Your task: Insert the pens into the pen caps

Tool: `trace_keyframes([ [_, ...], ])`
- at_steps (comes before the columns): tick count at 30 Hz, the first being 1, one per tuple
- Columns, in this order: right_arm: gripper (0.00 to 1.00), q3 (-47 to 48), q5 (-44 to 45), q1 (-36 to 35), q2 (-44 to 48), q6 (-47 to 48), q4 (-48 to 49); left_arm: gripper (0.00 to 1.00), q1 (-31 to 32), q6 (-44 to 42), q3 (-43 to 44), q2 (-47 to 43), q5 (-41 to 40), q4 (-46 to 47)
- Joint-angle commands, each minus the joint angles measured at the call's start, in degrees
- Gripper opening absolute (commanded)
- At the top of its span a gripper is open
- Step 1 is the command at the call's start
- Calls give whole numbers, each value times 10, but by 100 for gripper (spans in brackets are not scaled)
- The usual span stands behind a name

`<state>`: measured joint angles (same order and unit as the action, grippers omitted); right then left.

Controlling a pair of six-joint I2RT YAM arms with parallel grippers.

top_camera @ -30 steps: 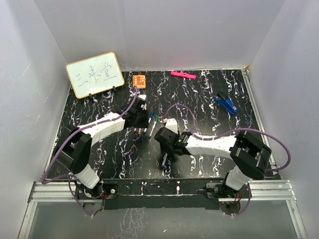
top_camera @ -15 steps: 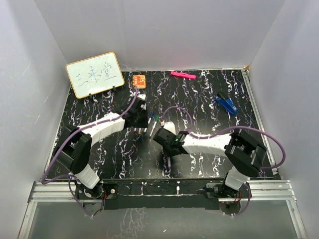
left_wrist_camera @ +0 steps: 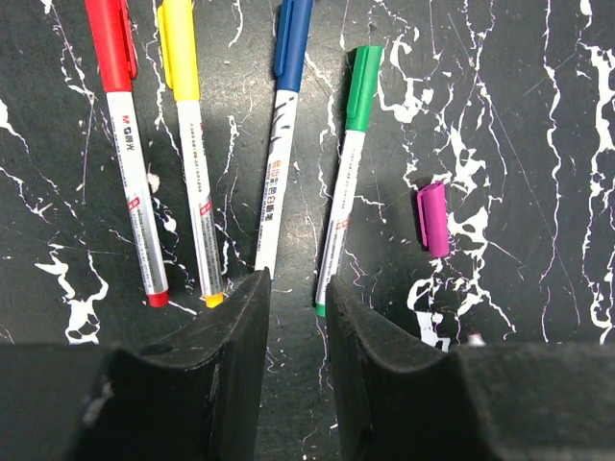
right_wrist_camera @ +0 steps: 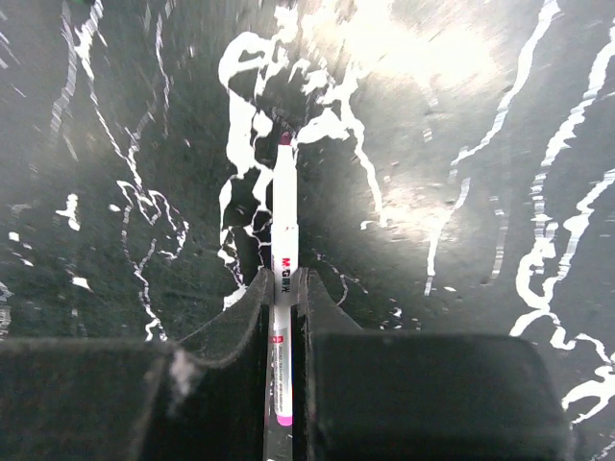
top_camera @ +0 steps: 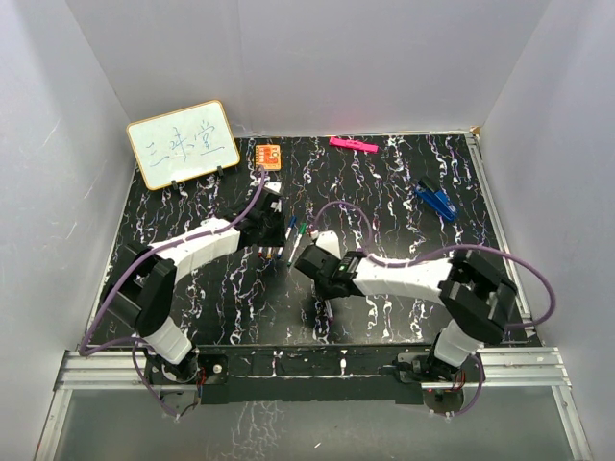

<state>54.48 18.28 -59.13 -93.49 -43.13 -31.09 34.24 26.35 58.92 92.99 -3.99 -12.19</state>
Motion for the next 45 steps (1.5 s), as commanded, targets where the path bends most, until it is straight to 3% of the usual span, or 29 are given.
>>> trace_keyframes([
  [1, 0, -4, 103, 16, 114, -24, 20, 29, -1, -13, -18, -50, 25, 21],
  [7, 0, -53, 185, 50, 260, 35, 135, 28, -1, -19, -64, -85, 102, 108],
  [15, 0, -138, 171, 102, 378, 141, 349, 32, -1, -4, -122, -134, 240, 255],
  [20, 0, -147, 110, 125, 369, 157, 423, 37, -1, 23, -138, -143, 327, 345],
  [26, 0, -140, 50, 128, 339, 153, 461, 42, -1, 58, -162, -141, 360, 441],
  [45, 0, -146, -12, 127, 294, 124, 507, 48, -1, 98, -159, -98, 421, 518],
])
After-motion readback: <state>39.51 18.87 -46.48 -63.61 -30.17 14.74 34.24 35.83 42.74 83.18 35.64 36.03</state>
